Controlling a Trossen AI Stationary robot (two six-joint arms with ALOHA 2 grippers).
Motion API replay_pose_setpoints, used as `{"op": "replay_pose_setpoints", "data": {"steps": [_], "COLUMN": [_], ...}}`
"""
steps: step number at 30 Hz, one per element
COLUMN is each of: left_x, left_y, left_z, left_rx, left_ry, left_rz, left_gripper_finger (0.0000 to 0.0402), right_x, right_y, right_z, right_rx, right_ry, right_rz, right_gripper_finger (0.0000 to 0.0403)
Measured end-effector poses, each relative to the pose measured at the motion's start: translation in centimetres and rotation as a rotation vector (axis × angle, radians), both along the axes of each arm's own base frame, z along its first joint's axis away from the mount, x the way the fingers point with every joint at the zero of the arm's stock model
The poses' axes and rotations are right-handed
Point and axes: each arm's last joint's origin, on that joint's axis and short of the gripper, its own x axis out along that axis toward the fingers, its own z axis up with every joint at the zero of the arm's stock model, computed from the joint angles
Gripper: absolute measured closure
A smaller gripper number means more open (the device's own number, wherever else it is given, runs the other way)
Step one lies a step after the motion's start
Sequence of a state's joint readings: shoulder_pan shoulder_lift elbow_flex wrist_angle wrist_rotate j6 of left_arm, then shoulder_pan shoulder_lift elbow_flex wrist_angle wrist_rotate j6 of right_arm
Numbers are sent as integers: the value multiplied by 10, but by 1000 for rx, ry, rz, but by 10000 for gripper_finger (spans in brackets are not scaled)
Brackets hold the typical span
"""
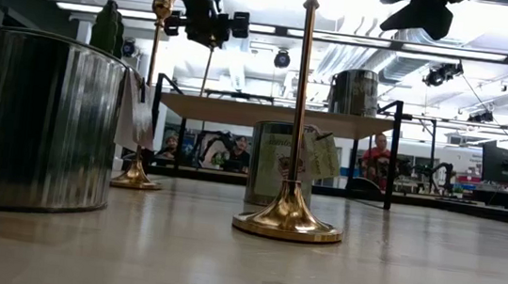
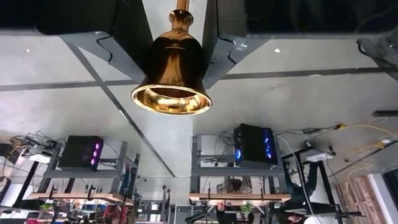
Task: Pick & Place candle stick holders
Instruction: Put the gold candle holder on the shelf
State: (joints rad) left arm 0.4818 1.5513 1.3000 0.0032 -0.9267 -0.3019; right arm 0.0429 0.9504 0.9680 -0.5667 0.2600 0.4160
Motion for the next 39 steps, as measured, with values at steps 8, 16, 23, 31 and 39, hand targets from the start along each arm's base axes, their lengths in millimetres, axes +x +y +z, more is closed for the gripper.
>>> {"op": "replay_pose_setpoints", "data": {"steps": [8, 16, 23, 31, 39], "left_x": [2, 1, -2, -17, -23], "left_y": [-4, -6, -8, -16, -35], "left_z": [-2, -8, -4, 10, 18], "left_rx": [-2, -33, -33, -33, -45], "left_ry": [22, 65, 63, 65, 88], "left_rz": [7, 8, 6, 4, -42], "left_gripper_finger": [279, 223, 192, 163, 138], "right_x": [0, 0, 0, 0, 0], "right_y": [0, 0, 0, 0, 0], "right_z": [0, 0, 0, 0, 0], "right_rx": [-2, -2, -1, 1, 2], "right_ry": [0, -1, -1, -1, 3], "right_rz": [-1, -1, -1, -1, -1], "right_gripper_finger": [169, 169, 169, 169, 169]}}
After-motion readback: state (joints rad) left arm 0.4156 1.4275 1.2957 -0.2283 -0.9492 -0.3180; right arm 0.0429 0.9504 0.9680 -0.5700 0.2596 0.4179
